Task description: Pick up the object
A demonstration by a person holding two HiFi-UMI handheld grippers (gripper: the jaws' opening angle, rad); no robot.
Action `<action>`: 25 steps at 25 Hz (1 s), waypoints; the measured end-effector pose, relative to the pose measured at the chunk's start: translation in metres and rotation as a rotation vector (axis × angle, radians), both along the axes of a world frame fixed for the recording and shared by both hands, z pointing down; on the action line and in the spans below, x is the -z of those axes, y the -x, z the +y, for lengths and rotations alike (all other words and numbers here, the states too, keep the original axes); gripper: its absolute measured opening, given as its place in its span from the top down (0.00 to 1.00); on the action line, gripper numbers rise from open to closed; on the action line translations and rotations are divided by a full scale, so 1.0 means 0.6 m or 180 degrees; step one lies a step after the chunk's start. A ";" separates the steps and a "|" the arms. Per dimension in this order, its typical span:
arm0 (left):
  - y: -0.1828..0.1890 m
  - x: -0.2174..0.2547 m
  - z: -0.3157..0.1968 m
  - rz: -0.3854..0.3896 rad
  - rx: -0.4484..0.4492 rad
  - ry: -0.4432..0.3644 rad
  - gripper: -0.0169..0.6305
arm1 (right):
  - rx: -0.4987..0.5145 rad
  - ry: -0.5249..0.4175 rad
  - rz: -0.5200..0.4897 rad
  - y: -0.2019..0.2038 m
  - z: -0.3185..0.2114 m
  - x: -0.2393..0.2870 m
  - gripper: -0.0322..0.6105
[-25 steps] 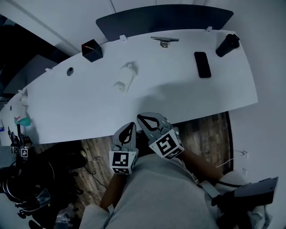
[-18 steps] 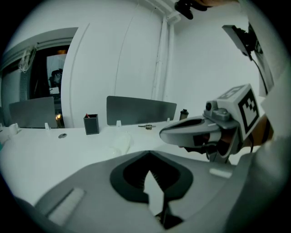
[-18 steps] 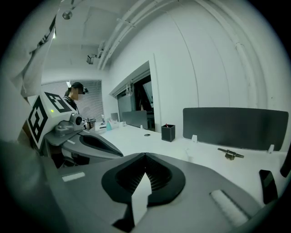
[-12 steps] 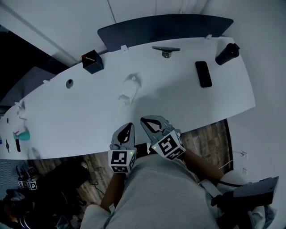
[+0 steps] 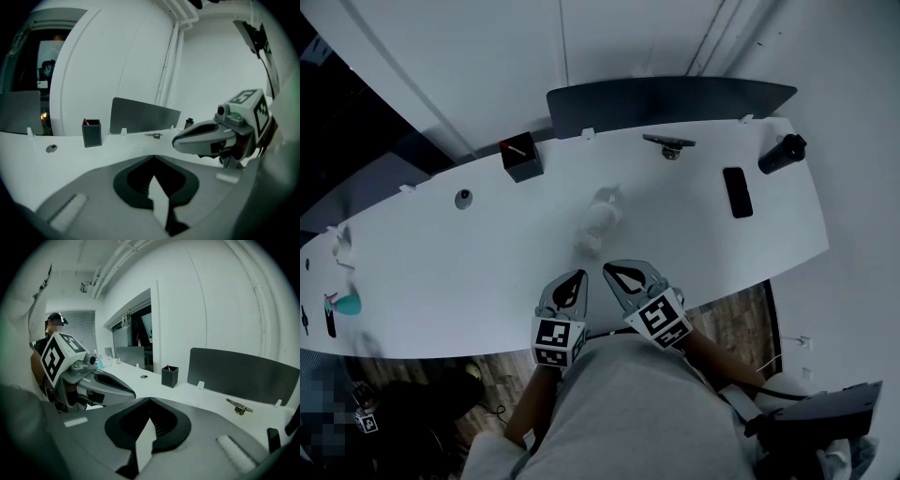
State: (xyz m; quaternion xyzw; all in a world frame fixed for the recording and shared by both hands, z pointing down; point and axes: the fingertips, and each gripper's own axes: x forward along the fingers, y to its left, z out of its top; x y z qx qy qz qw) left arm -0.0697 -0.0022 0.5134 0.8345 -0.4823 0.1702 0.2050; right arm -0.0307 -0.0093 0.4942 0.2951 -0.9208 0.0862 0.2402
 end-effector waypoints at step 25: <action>0.007 -0.039 -0.031 -0.0084 -0.0087 0.0292 0.97 | -0.0335 0.0466 -0.0199 -0.042 -0.021 -0.041 0.95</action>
